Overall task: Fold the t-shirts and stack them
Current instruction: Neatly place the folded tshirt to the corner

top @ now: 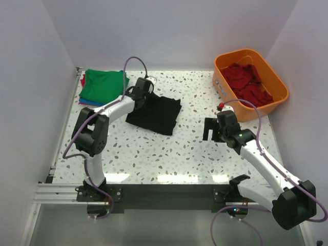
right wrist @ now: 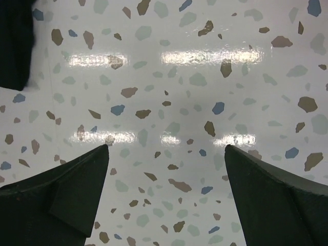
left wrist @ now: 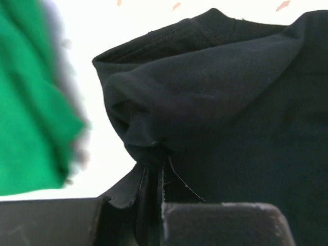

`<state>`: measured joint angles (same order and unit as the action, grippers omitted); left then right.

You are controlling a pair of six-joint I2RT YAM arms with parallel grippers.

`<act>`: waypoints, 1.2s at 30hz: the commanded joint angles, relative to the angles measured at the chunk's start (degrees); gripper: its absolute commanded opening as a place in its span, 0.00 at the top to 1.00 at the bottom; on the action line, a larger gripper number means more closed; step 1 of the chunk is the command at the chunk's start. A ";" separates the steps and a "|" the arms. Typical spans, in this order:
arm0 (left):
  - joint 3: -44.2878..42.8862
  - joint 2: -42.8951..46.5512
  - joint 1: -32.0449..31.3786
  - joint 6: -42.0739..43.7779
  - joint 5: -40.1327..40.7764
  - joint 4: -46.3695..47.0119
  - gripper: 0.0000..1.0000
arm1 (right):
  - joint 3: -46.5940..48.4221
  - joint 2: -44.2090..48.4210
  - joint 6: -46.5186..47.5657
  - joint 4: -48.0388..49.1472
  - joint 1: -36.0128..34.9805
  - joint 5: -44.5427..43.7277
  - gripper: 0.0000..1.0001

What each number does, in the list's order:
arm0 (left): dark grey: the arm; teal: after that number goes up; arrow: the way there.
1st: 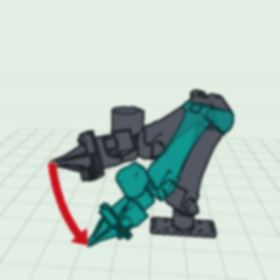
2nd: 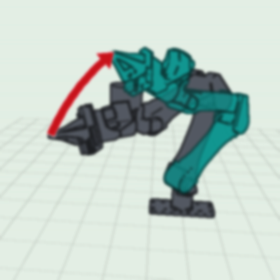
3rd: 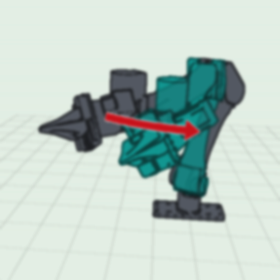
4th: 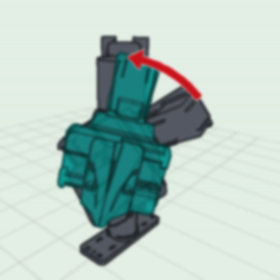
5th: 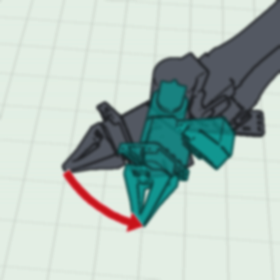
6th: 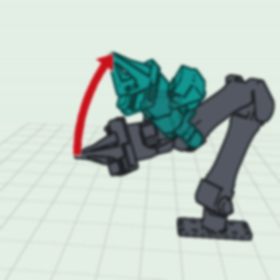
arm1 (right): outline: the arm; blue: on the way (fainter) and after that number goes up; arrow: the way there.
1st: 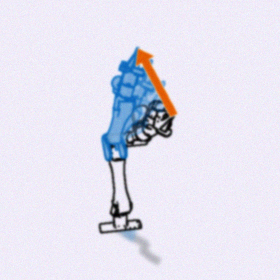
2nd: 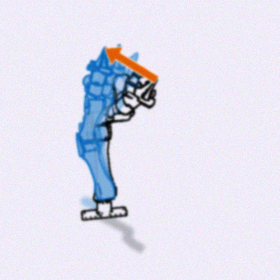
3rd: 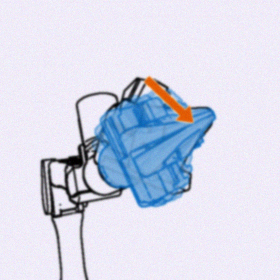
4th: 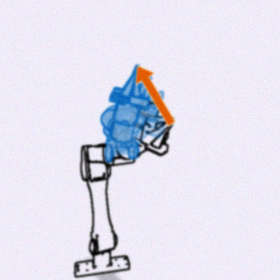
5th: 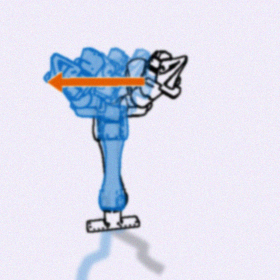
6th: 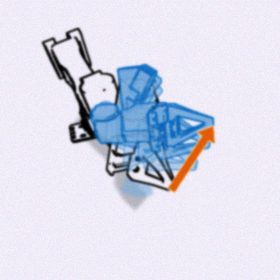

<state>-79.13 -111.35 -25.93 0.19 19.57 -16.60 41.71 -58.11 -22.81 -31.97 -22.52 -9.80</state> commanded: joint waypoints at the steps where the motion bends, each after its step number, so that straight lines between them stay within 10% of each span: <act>1: -3.92 6.05 1.76 15.44 5.65 3.41 1.00 | -0.32 -0.69 1.10 1.99 0.02 -3.03 0.01; 18: -25.71 4.13 18.37 27.15 -0.15 -0.98 1.00 | 0.21 -5.79 1.10 3.05 0.02 -3.03 0.01; 30: -27.22 0.88 29.18 23.20 -9.90 -2.83 1.00 | 0.65 -7.02 0.66 2.87 0.11 -4.26 0.01; 36: -29.76 -5.01 31.99 18.02 -1.49 -3.08 0.99 | 1.00 -8.08 -0.04 2.17 0.11 -4.96 0.01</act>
<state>-105.71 -113.62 4.62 21.56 12.91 -20.73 41.65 -66.04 -22.04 -30.44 -22.48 -12.60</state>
